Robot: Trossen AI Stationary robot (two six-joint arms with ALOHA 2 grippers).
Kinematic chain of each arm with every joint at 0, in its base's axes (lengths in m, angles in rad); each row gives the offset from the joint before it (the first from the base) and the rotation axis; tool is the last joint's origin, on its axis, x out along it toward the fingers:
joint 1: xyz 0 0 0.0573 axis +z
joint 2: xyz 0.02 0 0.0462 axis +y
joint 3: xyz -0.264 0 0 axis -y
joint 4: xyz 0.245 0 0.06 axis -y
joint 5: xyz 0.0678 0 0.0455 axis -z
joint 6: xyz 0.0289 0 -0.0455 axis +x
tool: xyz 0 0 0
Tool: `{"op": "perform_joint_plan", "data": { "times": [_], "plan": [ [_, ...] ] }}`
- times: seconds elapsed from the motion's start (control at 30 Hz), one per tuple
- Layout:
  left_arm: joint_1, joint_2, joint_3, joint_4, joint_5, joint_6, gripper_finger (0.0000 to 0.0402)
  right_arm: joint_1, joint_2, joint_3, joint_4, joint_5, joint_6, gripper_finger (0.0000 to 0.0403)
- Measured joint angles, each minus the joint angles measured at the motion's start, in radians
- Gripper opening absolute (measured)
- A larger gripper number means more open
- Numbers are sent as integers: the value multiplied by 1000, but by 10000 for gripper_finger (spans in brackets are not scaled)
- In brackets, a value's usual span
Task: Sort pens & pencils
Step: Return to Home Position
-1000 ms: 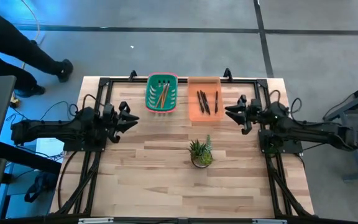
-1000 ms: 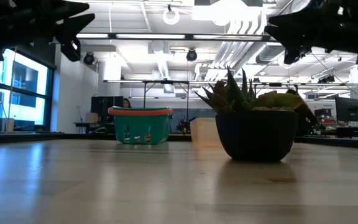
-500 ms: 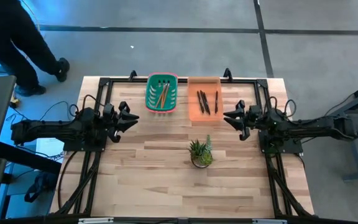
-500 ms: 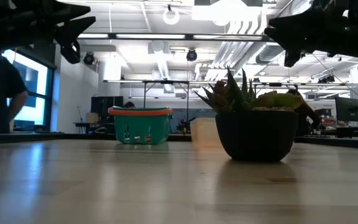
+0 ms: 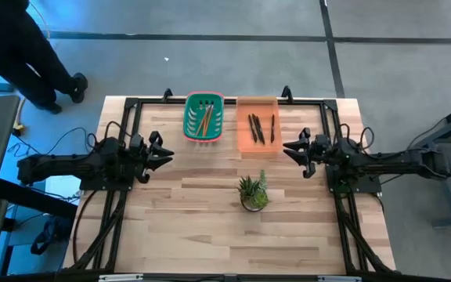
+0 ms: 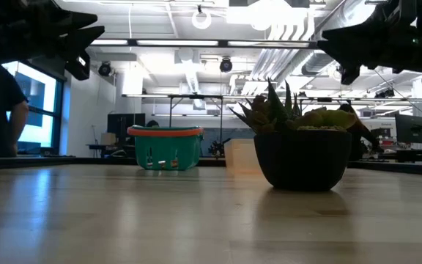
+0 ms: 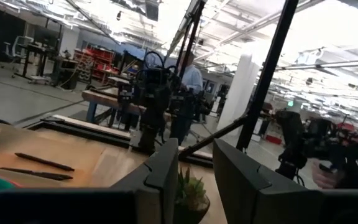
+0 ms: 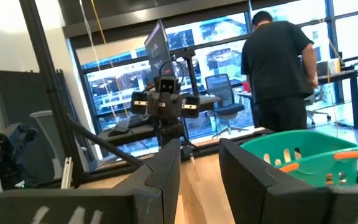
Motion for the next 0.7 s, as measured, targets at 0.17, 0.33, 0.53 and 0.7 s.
{"op": "perform_joint_plan", "data": {
  "times": [0.17,0.33,0.53,0.7],
  "plan": [
    [0,-85,0,-83,1,19,90,-8,-50,0,-12,0,-21,103],
    [0,-177,1,-159,1,39,90,-7,-88,0,-75,0,-39,103],
    [0,-278,1,-256,0,52,90,-7,-148,0,-125,16,-74,103],
    [0,-300,2,-287,-7,55,90,-7,-210,0,-241,15,-70,103]
  ]
}}
